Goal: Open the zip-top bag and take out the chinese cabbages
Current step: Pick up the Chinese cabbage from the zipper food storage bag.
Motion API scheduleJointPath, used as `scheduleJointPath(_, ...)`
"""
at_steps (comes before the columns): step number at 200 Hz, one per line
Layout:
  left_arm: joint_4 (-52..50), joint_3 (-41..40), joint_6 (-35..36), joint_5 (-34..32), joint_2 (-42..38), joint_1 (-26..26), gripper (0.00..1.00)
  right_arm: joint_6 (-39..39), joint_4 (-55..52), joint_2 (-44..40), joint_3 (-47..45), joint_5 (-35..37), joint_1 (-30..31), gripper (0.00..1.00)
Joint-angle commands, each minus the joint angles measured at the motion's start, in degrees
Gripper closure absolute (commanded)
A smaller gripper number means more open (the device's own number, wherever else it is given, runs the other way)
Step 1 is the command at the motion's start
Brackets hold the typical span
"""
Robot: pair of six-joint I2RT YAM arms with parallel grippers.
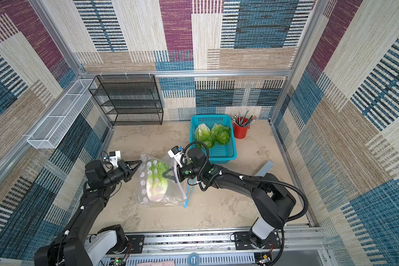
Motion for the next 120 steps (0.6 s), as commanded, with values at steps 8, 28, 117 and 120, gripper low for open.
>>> scheduleJointPath(8,-0.5,0.2,0.2,-0.5,-1.1,0.1,1.00,0.7,2.6,-0.6,0.3,-0.5,0.0,1.00)
scheduleJointPath(28,-1.1,0.0,0.3,-0.8,-1.5,0.0,1.00,0.7,2.2,-0.8,0.4,0.3,0.0,1.00)
scheduleJointPath(117,-8.6,1.9,4.6,-6.1,-4.2,0.0,1.00,1.1,-0.1,-3.4,-1.2,6.2,-0.1,1.00)
scheduleJointPath(120,-8.9,2.0,4.7,-6.2,-4.4,0.0,1.00,1.1,0.0,-3.6,-1.3,6.5,-0.1,1.00)
